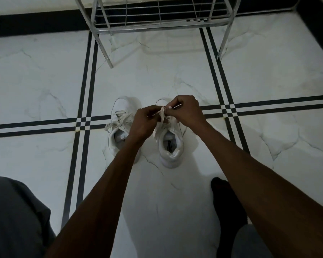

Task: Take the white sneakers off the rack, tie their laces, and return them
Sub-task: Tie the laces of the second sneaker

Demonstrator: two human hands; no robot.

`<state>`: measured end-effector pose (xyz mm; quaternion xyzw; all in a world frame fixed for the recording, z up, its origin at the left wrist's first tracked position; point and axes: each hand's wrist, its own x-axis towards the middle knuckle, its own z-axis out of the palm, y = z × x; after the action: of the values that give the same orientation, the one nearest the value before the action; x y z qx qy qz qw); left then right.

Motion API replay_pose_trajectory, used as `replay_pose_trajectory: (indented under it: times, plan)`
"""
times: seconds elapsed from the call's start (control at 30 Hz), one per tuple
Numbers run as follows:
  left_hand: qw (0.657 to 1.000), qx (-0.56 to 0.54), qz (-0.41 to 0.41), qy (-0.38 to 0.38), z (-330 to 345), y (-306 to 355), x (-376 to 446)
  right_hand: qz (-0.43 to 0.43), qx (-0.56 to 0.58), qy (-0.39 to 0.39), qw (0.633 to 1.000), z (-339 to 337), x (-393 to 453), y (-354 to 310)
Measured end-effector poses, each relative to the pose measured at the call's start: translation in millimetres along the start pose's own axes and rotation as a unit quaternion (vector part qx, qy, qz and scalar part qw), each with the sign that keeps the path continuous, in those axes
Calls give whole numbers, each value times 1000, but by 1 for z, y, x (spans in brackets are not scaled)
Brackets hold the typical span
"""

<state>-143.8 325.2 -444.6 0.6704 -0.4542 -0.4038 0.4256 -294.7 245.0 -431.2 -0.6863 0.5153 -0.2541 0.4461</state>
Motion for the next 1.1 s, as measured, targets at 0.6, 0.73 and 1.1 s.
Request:
replay_pose_trajectory:
  times: [0.6, 0.73, 1.1]
  plan:
    - [877, 466, 29, 115, -25, -24, -36, 380, 76, 6, 922, -55, -14, 73]
    - [868, 480, 46, 121, -25, -29, -39, 376, 46, 35, 925, -52, -12, 82]
    - [867, 485, 15, 117, -21, -24, -36, 261, -118, 46, 957, -50, -13, 73]
